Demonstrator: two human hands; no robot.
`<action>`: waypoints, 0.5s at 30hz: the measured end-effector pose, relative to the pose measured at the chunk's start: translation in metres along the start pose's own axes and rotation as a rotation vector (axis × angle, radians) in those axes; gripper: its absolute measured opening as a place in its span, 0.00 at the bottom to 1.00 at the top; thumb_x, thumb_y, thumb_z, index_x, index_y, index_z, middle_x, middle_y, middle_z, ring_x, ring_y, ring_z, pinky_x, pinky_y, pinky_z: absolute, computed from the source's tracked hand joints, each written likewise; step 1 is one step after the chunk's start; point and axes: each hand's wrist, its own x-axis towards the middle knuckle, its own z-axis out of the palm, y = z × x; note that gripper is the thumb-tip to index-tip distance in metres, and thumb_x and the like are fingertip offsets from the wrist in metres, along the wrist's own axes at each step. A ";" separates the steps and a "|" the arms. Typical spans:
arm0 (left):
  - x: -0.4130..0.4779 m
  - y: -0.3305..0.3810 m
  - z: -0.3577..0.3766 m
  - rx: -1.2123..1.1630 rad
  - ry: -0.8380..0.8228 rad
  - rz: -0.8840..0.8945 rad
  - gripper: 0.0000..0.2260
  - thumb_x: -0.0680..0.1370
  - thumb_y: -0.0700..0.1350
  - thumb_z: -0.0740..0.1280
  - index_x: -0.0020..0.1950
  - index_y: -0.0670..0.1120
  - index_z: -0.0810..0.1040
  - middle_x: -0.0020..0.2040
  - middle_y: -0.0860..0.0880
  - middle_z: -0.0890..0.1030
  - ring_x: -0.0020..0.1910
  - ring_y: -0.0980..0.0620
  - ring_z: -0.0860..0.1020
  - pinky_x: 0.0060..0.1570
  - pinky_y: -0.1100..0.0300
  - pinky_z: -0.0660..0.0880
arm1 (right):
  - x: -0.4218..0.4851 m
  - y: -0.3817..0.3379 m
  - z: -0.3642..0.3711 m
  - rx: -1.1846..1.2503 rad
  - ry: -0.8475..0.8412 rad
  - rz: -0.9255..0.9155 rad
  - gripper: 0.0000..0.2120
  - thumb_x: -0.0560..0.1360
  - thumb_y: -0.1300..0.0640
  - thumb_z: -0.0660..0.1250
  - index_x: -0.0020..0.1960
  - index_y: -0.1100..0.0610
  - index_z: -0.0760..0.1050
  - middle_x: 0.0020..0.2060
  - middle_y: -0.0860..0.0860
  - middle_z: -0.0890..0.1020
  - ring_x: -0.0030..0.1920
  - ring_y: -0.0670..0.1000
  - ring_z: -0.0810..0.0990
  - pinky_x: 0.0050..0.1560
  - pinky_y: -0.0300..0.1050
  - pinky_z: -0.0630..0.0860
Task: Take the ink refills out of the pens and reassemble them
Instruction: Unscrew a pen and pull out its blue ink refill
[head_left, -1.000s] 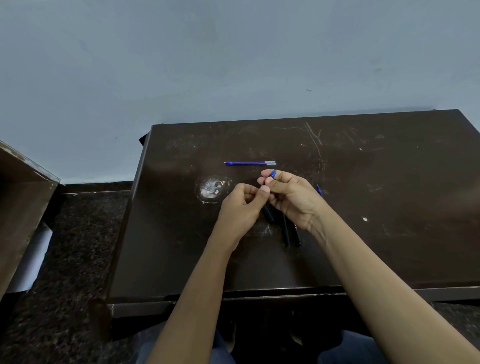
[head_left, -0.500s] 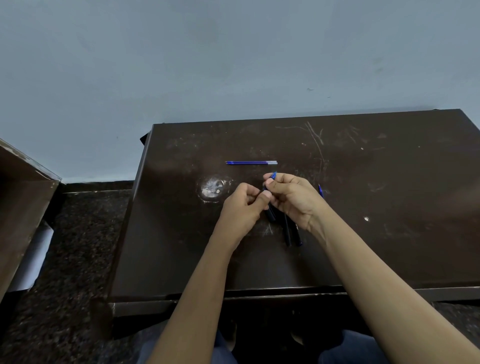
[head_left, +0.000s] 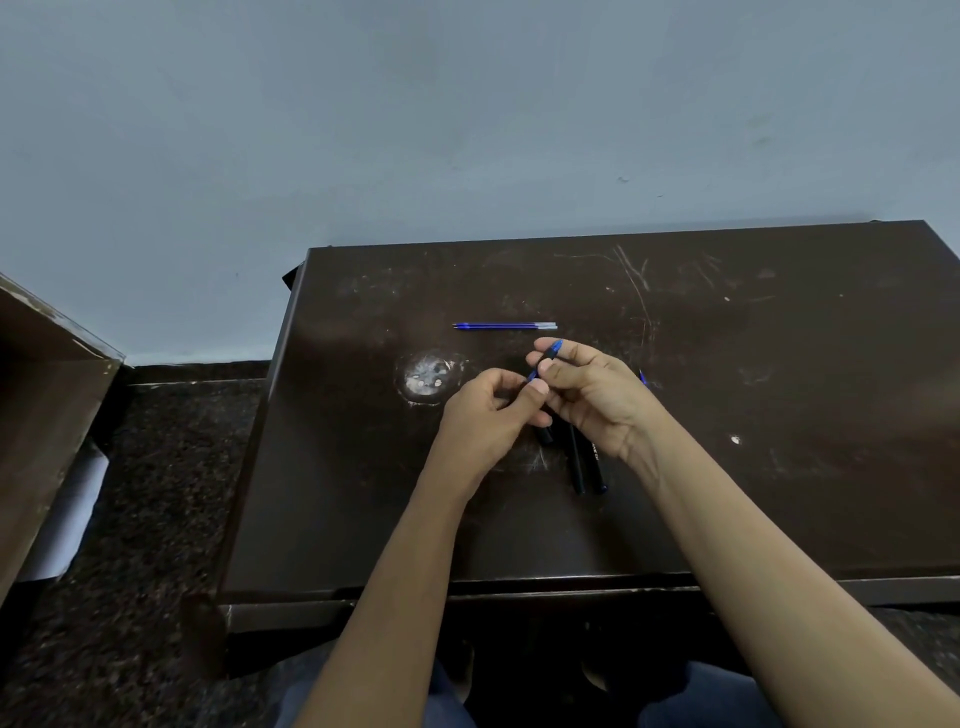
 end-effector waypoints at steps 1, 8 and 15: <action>0.001 0.000 -0.001 -0.007 -0.003 0.002 0.05 0.79 0.51 0.64 0.50 0.52 0.76 0.39 0.51 0.85 0.25 0.68 0.73 0.33 0.64 0.67 | 0.001 -0.001 -0.001 0.027 0.007 0.002 0.11 0.76 0.71 0.60 0.50 0.59 0.77 0.42 0.51 0.81 0.39 0.45 0.79 0.42 0.36 0.79; 0.003 0.001 -0.002 0.060 -0.026 -0.055 0.07 0.81 0.48 0.60 0.52 0.51 0.78 0.41 0.49 0.85 0.24 0.64 0.72 0.27 0.68 0.64 | 0.009 -0.004 -0.010 0.133 0.254 -0.163 0.08 0.75 0.69 0.65 0.48 0.58 0.77 0.40 0.52 0.81 0.40 0.46 0.79 0.44 0.38 0.77; 0.004 -0.005 -0.004 0.090 0.087 -0.078 0.08 0.81 0.47 0.60 0.51 0.49 0.78 0.38 0.52 0.84 0.27 0.62 0.73 0.29 0.65 0.65 | 0.013 0.013 -0.019 -1.041 0.335 -0.242 0.06 0.72 0.56 0.71 0.48 0.53 0.82 0.39 0.50 0.83 0.41 0.49 0.80 0.44 0.42 0.75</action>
